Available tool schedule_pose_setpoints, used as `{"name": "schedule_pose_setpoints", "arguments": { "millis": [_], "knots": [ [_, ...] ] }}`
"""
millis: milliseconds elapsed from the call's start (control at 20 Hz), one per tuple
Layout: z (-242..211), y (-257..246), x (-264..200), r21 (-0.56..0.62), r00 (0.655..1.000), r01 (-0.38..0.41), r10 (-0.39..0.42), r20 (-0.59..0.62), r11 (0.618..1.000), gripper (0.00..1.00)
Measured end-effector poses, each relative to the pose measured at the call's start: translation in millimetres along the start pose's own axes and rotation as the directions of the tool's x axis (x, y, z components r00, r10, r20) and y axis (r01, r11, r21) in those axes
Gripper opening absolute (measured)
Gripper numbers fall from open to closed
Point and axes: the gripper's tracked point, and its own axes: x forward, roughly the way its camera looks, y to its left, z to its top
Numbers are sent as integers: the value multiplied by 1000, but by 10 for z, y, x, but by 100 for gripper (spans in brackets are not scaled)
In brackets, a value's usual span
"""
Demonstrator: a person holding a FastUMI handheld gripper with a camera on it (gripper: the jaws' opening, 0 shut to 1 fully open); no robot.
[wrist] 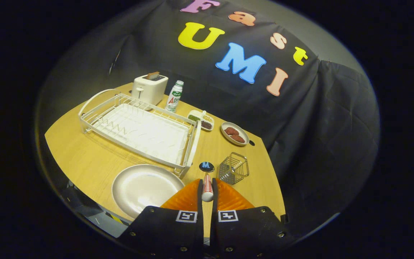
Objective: Take the plate from the dish rack, then take the spoon from the basket and place it into the plate.
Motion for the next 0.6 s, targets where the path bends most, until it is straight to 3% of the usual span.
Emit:
{"name": "schedule_pose_setpoints", "arguments": {
  "millis": [250,600],
  "knots": [
    [-125,372,-103,-38,994,-106,106,-7,994,7],
    [-262,680,123,-9,974,-217,216,-68,976,7]
  ]
}}
